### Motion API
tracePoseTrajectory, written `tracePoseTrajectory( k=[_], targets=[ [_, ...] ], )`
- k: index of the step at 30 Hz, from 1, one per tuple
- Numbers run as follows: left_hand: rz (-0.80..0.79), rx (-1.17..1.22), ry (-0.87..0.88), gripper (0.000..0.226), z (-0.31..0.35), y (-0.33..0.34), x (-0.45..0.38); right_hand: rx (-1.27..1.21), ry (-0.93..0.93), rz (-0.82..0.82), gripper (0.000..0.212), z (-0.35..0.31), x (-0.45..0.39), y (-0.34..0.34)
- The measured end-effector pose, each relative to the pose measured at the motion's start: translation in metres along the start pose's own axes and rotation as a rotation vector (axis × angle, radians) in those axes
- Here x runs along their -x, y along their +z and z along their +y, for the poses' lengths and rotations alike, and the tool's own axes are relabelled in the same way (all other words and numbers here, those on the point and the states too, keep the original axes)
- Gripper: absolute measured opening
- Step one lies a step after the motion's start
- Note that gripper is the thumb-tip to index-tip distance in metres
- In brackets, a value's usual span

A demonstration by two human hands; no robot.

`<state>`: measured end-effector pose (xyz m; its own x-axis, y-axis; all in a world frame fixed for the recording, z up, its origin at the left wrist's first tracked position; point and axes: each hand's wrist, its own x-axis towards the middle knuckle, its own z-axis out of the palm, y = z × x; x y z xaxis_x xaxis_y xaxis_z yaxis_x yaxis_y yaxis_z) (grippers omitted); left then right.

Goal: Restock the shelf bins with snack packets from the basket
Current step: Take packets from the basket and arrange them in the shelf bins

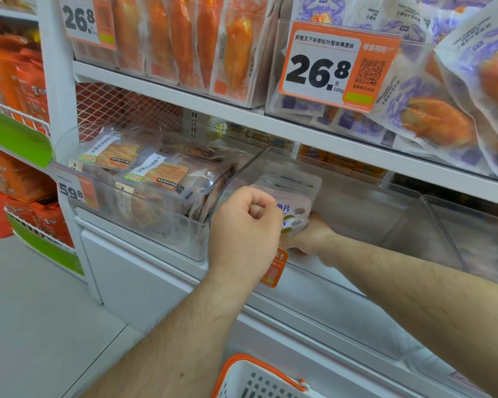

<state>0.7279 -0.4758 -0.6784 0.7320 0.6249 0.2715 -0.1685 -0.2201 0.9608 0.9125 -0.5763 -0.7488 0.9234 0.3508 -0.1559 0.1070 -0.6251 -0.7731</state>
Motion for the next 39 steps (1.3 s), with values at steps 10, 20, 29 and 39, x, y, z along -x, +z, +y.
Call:
tracePoseTrajectory(
  k=[10,20,29,39],
  targets=[
    [0.049,0.065,-0.06,0.016,0.0,-0.004,-0.006,-0.025,0.122,-0.074,0.045,-0.02,-0.001,0.005],
    [0.046,0.056,-0.052,0.015,-0.002,-0.006,-0.006,-0.063,0.162,-0.169,0.034,-0.019,0.01,-0.007],
    [0.049,0.049,-0.053,0.015,-0.001,-0.005,-0.005,-0.132,0.218,-0.171,0.041,-0.02,0.014,-0.008],
    [0.033,0.034,-0.046,0.017,0.0,-0.005,-0.003,-0.119,0.228,-0.131,0.035,-0.026,0.016,-0.004]
  ],
)
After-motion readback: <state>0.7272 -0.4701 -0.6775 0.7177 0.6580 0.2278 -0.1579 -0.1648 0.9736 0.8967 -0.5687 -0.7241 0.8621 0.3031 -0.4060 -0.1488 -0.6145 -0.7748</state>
